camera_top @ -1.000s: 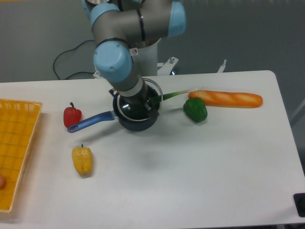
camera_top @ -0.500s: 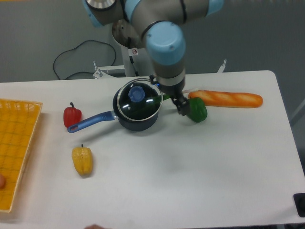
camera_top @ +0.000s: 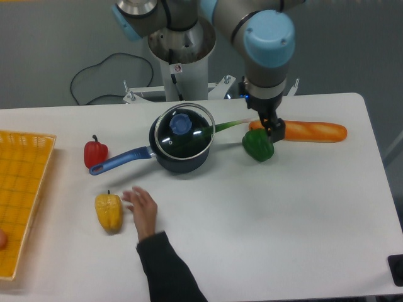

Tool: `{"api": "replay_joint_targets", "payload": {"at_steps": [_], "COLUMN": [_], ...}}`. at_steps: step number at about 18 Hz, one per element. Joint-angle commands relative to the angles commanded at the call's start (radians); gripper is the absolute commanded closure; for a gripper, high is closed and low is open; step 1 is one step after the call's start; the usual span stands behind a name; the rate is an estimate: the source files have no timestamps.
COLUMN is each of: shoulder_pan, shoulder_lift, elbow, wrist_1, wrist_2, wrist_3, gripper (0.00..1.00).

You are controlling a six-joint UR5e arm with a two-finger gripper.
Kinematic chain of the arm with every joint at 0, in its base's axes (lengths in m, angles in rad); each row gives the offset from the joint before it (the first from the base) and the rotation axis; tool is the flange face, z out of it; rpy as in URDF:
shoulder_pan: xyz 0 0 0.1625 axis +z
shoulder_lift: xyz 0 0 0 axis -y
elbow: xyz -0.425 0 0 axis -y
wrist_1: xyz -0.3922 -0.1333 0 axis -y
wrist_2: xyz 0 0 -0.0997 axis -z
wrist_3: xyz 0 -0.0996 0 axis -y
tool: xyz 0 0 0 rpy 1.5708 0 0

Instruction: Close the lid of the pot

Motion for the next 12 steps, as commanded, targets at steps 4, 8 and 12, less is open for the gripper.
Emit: {"api": "replay_joint_targets", "payload": {"at_steps": [4, 8, 12], "shoulder_pan": [0.049, 0.06, 0.077], "shoulder_lift": [0.009, 0.023, 0.034], "elbow": [-0.005, 0.002, 0.006], "wrist_1": [0.002, 0.003, 0.002], "wrist_2": [-0.018, -0.017, -0.053], "wrist_3": [0.045, 0.057, 0.055], "gripper": [0.0, 0.0, 0.0]}}
